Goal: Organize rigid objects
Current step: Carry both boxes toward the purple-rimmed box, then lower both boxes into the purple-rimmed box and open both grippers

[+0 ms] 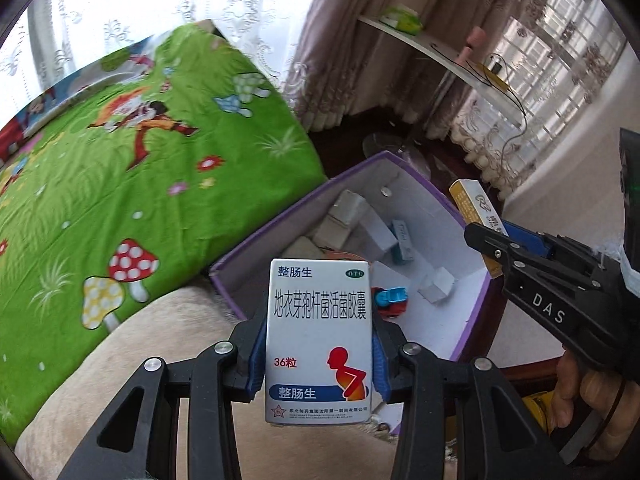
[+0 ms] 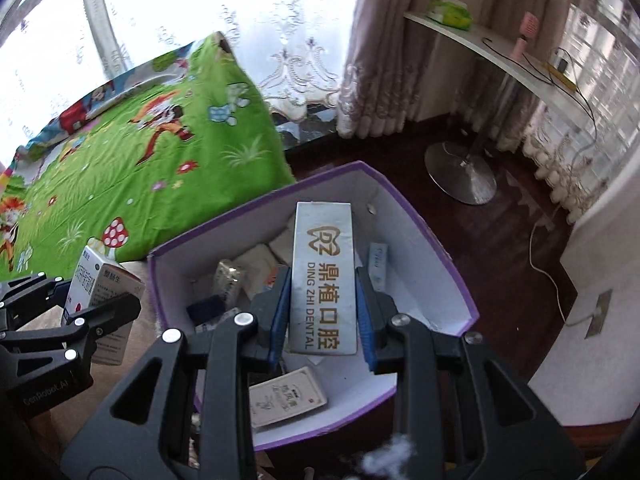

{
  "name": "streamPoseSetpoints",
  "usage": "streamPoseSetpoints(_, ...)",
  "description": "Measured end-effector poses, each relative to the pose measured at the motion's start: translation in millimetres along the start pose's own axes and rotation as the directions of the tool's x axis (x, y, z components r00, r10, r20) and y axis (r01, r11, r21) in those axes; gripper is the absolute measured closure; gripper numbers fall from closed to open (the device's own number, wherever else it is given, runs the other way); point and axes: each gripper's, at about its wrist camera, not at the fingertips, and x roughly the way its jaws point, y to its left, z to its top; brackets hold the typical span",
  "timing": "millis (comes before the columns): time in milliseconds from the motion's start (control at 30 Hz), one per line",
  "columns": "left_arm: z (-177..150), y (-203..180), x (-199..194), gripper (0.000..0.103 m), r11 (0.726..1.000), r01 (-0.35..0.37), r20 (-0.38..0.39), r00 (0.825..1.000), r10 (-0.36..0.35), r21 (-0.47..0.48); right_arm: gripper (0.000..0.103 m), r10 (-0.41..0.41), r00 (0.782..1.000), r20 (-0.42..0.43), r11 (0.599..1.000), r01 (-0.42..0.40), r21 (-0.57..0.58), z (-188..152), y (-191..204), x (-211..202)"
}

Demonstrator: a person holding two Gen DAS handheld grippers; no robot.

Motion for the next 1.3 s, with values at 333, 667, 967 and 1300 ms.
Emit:
streamPoseSetpoints(333,3,-15,11,0.043,1.0,0.015,-0.017,1.0,-0.014,0.026,0.047,-0.009,1.0,-0.014,0.999,0.01,0.032,-7,-12,4)
streamPoseSetpoints(667,-4,-19,10,0.022,0.997,0.075,-0.055,0.996,-0.075,-0.012,0.042,-0.002,1.0,-0.01,1.0,0.002,0.024,-8,-11,-2)
streamPoseSetpoints(967,-8,-30,8,0.013,1.0,0.013,-0.052,0.999,-0.012,0.021,0.042,-0.01,1.0,-0.024,0.999,0.011,0.037,-14,-20,-4)
streamPoseSetpoints(1300,-8,-33,9,0.001,0.999,0.008,-0.054,0.999,-0.005,0.047,0.042,-0.012,0.999,-0.036,0.998,0.014,0.053,-17,-28,-1)
